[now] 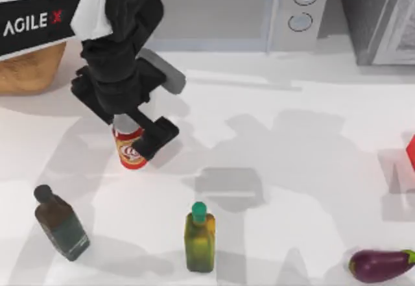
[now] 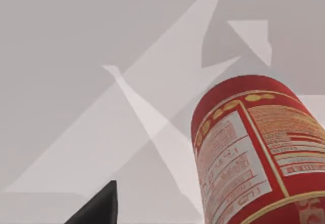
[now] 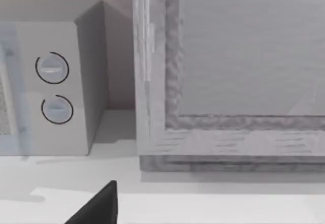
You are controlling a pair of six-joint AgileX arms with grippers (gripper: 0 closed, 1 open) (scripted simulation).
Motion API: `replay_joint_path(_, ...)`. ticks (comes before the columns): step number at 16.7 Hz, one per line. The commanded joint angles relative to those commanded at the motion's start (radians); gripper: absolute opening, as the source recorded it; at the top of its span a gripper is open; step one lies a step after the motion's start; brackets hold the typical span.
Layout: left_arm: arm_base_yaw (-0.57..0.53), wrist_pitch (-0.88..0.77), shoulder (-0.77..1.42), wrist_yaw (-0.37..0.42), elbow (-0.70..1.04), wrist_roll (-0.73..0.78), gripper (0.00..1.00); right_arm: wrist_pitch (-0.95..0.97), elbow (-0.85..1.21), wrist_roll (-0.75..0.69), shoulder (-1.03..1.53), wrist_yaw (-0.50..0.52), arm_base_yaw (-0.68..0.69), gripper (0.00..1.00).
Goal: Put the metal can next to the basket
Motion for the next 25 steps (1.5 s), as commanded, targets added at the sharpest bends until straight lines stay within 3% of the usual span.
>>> replay_joint_path(4, 0.000, 0.003, 0.001, 0.000, -0.003, 0.000, 1.00, 0.000, 0.000, 0.000, 0.000, 0.000, 0.000, 1.00)
replay_joint_path(17, 0.000, 0.003, 0.001, 0.000, -0.003, 0.000, 0.02, 0.000, 0.000, 0.000, 0.000, 0.000, 0.000, 1.00)
replay_joint_path(25, 0.000, 0.003, 0.001, 0.000, -0.003, 0.000, 0.00, 0.000, 0.000, 0.000, 0.000, 0.000, 0.000, 1.00)
